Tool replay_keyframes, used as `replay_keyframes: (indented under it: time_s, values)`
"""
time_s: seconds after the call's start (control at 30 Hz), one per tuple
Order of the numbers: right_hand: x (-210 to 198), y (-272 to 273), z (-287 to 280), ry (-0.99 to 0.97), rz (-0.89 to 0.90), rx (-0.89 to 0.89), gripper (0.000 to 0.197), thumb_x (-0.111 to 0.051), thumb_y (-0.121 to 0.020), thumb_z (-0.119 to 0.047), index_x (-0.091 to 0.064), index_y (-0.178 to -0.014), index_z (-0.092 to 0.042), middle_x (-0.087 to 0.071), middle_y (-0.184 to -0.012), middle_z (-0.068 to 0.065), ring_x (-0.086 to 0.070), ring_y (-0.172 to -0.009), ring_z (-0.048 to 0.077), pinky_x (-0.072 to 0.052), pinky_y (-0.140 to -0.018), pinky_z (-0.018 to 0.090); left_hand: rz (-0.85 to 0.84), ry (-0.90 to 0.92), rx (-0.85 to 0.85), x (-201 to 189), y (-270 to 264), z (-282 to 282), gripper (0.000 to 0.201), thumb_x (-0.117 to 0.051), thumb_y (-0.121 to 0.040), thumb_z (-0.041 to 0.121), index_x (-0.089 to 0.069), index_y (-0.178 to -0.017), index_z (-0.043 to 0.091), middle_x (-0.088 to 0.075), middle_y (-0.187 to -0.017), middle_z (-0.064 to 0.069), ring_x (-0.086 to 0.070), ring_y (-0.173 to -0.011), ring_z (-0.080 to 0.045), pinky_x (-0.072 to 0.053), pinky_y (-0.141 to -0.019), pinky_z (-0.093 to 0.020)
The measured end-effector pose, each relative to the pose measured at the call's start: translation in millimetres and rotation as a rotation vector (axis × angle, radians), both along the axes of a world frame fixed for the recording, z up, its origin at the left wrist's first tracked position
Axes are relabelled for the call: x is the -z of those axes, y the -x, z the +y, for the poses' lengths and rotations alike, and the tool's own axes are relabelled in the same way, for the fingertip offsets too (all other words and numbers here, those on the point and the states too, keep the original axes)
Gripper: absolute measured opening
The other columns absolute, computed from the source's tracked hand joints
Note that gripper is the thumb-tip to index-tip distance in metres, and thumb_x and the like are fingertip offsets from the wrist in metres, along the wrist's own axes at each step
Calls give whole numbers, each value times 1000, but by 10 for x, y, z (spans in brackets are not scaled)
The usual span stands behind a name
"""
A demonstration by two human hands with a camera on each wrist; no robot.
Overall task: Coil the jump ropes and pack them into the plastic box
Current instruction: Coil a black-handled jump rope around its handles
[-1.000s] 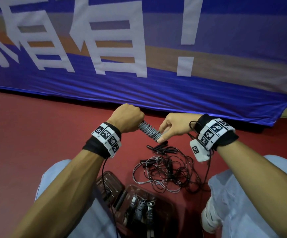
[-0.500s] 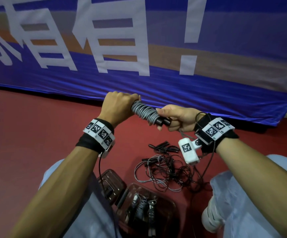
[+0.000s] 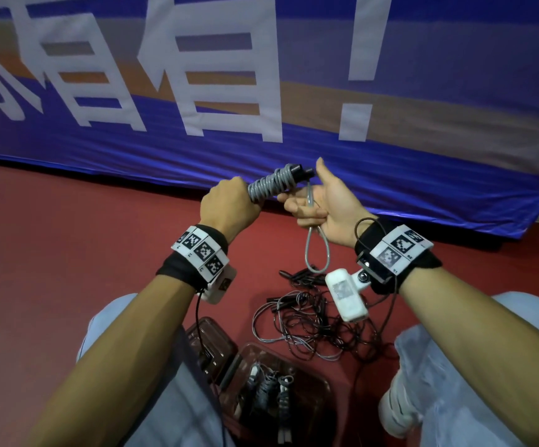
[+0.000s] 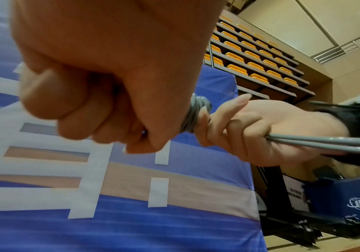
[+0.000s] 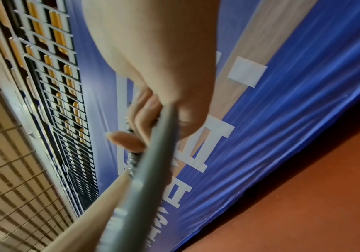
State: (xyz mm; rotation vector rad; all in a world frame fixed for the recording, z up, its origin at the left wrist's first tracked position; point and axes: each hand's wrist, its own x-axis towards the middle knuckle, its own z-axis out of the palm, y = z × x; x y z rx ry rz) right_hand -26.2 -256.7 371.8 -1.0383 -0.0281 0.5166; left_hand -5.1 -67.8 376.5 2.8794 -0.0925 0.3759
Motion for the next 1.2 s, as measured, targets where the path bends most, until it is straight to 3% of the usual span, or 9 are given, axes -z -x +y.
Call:
replay_keyframes:
  time_s: [0.23,0.37,0.5,0.63,0.77,0.97,1.03,1.1,1.2]
  values:
    - [113,-45,82,306,193,145,58,-28,-108,-56,-49,-100,-2,-54,-69,10,-23,-31,3,-15,-30,14,177,-104,-68,265,-18,-118,30,-67,-89,38,-64,-103,11,-69,-99,-10,-68,-92,-33,-46,-72,-36]
    - [129,-6,128,535,82,264,52,-29,-108,-55,-49,-121,-9,-59,-72,14,-29,-32,6,-21,-31,17,234,-89,-69,323,-2,-175,33,-67,-88,38,-63,-107,12,-68,-102,-10,-67,-96,-33,-45,-73,-37]
    - [175,81,140,941,-184,257,73,-25,-107,-58,-64,-77,-3,-57,-47,-2,-41,-41,13,-34,-45,24,263,-59,-74,337,11,-196,34,-67,-87,38,-62,-108,12,-68,-101,-10,-67,-95,-33,-49,-76,-37]
    - [245,103,173,963,-278,300,79,-29,-106,-59,-62,-58,-6,-55,-45,2,-45,-39,14,-38,-50,26,258,-42,-88,317,18,-202,33,-66,-88,38,-61,-107,12,-66,-98,-9,-67,-95,-33,-46,-72,-36]
    - [303,105,185,1007,-309,186,66,-37,-105,-54,-68,-87,2,-74,-83,25,-51,-55,21,-39,-50,27,278,-85,-94,345,32,-204,28,-65,-89,36,-61,-104,12,-61,-89,-6,-65,-86,-30,-46,-70,-34]
    - [234,216,175,1271,-254,21,18,-51,-97,-7,-66,-102,2,-73,-89,12,-60,-64,19,-43,-54,26,331,-144,-115,442,28,-246,25,-66,-88,32,-64,-104,12,-58,-84,-4,-58,-76,-26,-47,-68,-33]
    - [221,301,274,1329,-231,76,42,-53,-96,-4,-44,-136,8,-67,-97,11,-63,-76,25,-44,-55,30,347,-151,-115,467,34,-276,26,-67,-87,30,-65,-105,12,-59,-85,-5,-60,-77,-26,-48,-68,-33]
    - [281,357,344,1377,-311,164,73,-53,-95,-2,-9,-152,10,-63,-97,16,-65,-81,31,-45,-59,36,355,-147,-122,485,38,-299,26,-67,-87,29,-65,-106,11,-61,-87,-6,-66,-83,-28,-49,-69,-33]
    - [341,390,336,1531,-516,194,73,-55,-92,-1,-11,-149,8,-68,-99,19,-66,-84,37,-45,-64,40,343,-129,-133,488,36,-309,25,-68,-87,27,-66,-105,10,-62,-87,-6,-68,-88,-29,-48,-68,-33]
